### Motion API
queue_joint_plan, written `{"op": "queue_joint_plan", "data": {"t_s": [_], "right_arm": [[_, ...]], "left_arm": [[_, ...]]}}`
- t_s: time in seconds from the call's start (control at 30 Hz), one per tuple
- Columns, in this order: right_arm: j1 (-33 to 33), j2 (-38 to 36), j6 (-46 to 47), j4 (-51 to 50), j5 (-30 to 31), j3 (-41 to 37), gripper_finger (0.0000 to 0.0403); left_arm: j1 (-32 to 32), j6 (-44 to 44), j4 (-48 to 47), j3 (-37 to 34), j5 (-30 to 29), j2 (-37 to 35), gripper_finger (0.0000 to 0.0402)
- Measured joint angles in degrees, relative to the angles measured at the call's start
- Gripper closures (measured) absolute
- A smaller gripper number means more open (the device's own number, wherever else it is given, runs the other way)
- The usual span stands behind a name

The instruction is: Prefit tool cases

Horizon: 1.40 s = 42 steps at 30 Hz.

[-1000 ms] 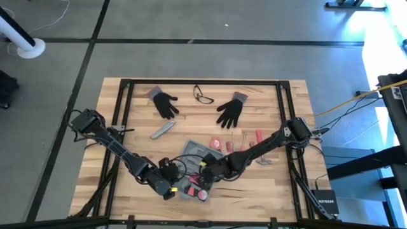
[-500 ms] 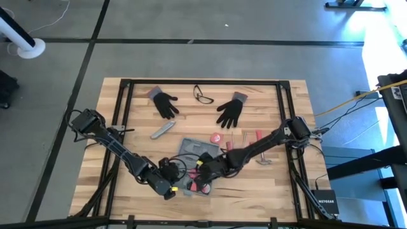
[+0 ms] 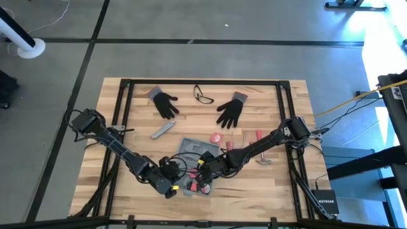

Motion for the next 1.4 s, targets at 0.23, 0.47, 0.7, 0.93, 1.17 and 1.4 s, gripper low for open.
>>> {"op": "queue_joint_plan", "data": {"t_s": [0.23, 0.47, 0.7, 0.93, 1.17, 1.4], "right_arm": [[0.0, 2.42, 0.21, 2.5, -0.22, 0.18, 0.0403], [0.0, 2.96, 0.2, 4.7, -0.48, 0.16, 0.0403], [0.0, 2.98, 0.21, 4.82, -0.57, 0.11, 0.0403], [-0.02, 3.14, -1.19, 5.73, -0.57, 0.07, 0.0403], [0.02, 3.14, -1.74, 5.91, -0.61, 0.02, 0.0403], [0.0, 3.14, -4.05, 5.93, -1.09, 0.02, 0.0403]], "left_arm": [[1.57, 0.5, 0.02, 0.0, -0.08, 0.0, 0.0401], [2.68, 1.59, 0.18, 0.04, -0.57, 1.75, 0.0401], [2.27, -1.43, -7.76, 0.9, 2.86, -0.77, 0.0401], [2.27, -4.5, -18.19, -0.03, 2.39, -3.41, 0.0401], [5.63, -1.25, -11.74, -1.86, 1.5, -3.02, 0.0401], [9.93, 1.74, -12.21, -1.88, 0.94, -4.8, 0.0401]]}}
